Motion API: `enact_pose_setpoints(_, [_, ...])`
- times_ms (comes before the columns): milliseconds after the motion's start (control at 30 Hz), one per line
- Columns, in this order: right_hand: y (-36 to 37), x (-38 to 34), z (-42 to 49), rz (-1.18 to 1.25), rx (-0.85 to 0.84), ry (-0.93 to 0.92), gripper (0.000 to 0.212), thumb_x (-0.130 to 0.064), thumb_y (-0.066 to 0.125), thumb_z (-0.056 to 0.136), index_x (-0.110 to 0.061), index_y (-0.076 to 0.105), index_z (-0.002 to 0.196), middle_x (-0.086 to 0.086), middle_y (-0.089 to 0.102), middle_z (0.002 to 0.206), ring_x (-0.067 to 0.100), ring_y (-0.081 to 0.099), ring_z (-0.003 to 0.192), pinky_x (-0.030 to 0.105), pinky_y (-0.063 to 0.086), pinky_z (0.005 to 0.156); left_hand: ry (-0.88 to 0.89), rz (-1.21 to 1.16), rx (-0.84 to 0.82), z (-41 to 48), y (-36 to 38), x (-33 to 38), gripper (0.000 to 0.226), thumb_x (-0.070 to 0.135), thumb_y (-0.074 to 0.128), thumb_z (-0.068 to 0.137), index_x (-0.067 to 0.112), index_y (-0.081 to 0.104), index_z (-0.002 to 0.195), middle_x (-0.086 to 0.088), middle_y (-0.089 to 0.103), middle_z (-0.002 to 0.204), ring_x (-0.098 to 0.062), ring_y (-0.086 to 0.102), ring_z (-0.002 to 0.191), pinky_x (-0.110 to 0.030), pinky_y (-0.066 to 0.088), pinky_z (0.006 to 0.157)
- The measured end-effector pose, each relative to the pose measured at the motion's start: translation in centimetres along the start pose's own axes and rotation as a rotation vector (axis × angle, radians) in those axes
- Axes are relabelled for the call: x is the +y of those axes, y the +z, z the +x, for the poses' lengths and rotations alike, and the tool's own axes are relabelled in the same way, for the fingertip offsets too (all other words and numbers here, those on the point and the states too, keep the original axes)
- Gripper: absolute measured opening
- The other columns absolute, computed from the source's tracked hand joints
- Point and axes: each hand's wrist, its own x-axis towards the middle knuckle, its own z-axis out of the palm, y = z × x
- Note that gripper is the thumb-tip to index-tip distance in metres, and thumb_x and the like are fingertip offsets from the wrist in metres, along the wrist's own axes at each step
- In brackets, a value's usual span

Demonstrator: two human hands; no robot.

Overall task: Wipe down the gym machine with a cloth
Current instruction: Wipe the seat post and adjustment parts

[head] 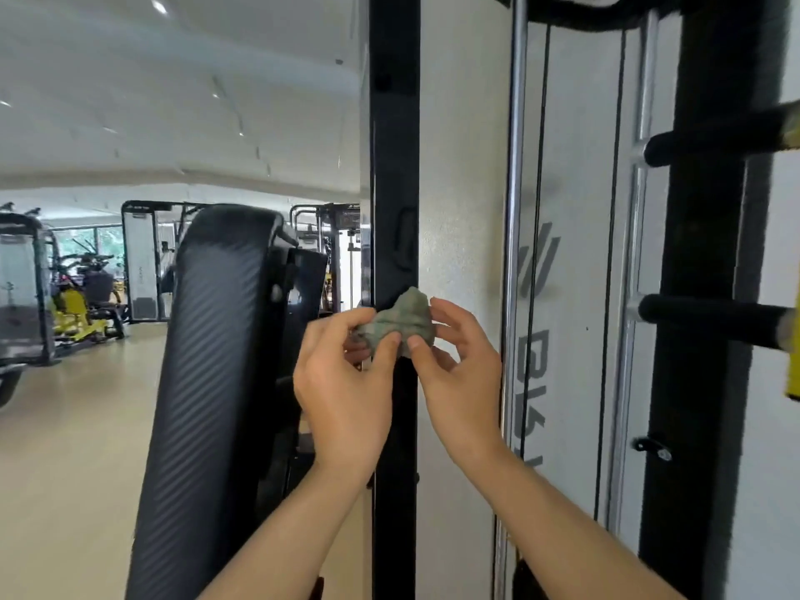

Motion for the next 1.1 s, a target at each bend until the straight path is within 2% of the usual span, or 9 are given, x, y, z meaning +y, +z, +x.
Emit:
enact_pose_setpoints(167, [1.1, -3.5, 3.6, -0.010, 0.000, 0.035, 0.041, 0.003, 0.067, 0.090, -0.018, 0.064, 0.125, -0.003, 0.067, 0.119, 0.011, 0.064, 0.110, 0.026, 0.057, 0.090, -0.087, -0.041, 0.022, 3.4, 1.0, 3.3, 0.031, 0.008, 0.082, 0.082, 0.022, 0.073, 0.107, 0.012, 0.062, 0.101, -0.007, 0.067, 0.086, -0.015, 0.053, 0.076])
enact_pose_setpoints(400, [1.8, -7.5, 6.5, -0.086, -0.023, 0.120, 0.042, 0.001, 0.068, 0.091, -0.015, 0.062, 0.130, -0.002, 0.066, 0.125, 0.010, 0.062, 0.114, 0.027, 0.056, 0.092, -0.228, -0.044, -0.033, 6.8, 1.3, 7.5, 0.032, 0.001, 0.077, 0.085, 0.016, 0.072, 0.112, 0.004, 0.063, 0.107, -0.007, 0.067, 0.095, -0.019, 0.056, 0.085])
enact_pose_setpoints(533, [2.1, -9.6, 8.5, -0.119, -0.038, 0.182, 0.042, 0.002, 0.068, 0.091, -0.013, 0.062, 0.130, 0.000, 0.066, 0.124, 0.011, 0.062, 0.116, 0.030, 0.057, 0.093, -0.297, 0.014, -0.110, 9.2, 1.2, 9.6, 0.030, 0.003, 0.078, 0.085, 0.017, 0.071, 0.111, 0.005, 0.061, 0.106, -0.001, 0.064, 0.096, -0.015, 0.055, 0.085])
enact_pose_setpoints(633, [2.3, -11.6, 10.0, -0.165, -0.077, 0.216, 0.041, -0.001, 0.068, 0.092, -0.014, 0.061, 0.131, -0.003, 0.064, 0.125, 0.010, 0.061, 0.116, 0.029, 0.057, 0.093, -0.372, 0.053, -0.202, 11.5, 1.0, 11.0, 0.029, 0.009, 0.079, 0.085, 0.025, 0.069, 0.106, 0.008, 0.061, 0.106, 0.001, 0.063, 0.093, -0.015, 0.055, 0.082])
enact_pose_setpoints(800, [2.5, -15.1, 13.3, -0.217, -0.126, 0.253, 0.044, -0.001, 0.067, 0.092, -0.013, 0.058, 0.134, 0.001, 0.061, 0.126, 0.006, 0.060, 0.110, 0.017, 0.054, 0.084, -0.424, 0.169, -0.363, 16.7, 0.6, 13.0, 0.019, 0.019, 0.078, 0.086, 0.026, 0.072, 0.102, 0.009, 0.066, 0.104, -0.001, 0.065, 0.088, -0.014, 0.052, 0.078])
enact_pose_setpoints(867, [2.9, -16.6, 14.9, -0.257, -0.147, 0.249, 0.041, -0.002, 0.068, 0.092, -0.011, 0.059, 0.131, 0.002, 0.061, 0.124, 0.007, 0.060, 0.108, 0.017, 0.054, 0.082, -0.436, 0.176, -0.381, 18.9, 0.7, 14.0, 0.016, 0.021, 0.078, 0.086, 0.028, 0.072, 0.100, 0.007, 0.069, 0.103, -0.001, 0.066, 0.087, -0.017, 0.054, 0.080])
enact_pose_setpoints(933, [3.5, -18.0, 16.5, -0.279, -0.146, 0.256, 0.036, -0.003, 0.070, 0.091, -0.007, 0.062, 0.125, 0.004, 0.062, 0.121, 0.007, 0.061, 0.105, 0.015, 0.054, 0.080, -0.442, 0.170, -0.394, 21.1, 0.8, 15.2, 0.017, 0.020, 0.077, 0.087, 0.030, 0.069, 0.097, 0.006, 0.070, 0.100, 0.005, 0.065, 0.084, -0.009, 0.050, 0.077])
enact_pose_setpoints(1000, [4.0, -19.5, 18.1, -0.299, -0.123, 0.268, 0.030, -0.001, 0.071, 0.089, -0.005, 0.063, 0.117, 0.005, 0.064, 0.116, 0.004, 0.061, 0.101, 0.012, 0.052, 0.077, -0.438, 0.160, -0.406, 22.9, 0.8, 16.5, 0.016, 0.019, 0.076, 0.088, 0.031, 0.069, 0.094, 0.005, 0.071, 0.098, 0.006, 0.065, 0.083, -0.007, 0.049, 0.075])
enact_pose_setpoints(1100, [4.4, -21.5, 20.2, -0.364, -0.129, 0.288, 0.018, -0.005, 0.074, 0.087, -0.008, 0.066, 0.103, 0.003, 0.067, 0.103, 0.004, 0.062, 0.094, 0.010, 0.048, 0.078, -0.417, 0.128, -0.432, 25.2, 0.6, 17.6, 0.019, 0.019, 0.076, 0.088, 0.037, 0.070, 0.087, 0.002, 0.073, 0.094, -0.005, 0.069, 0.084, -0.022, 0.056, 0.079])
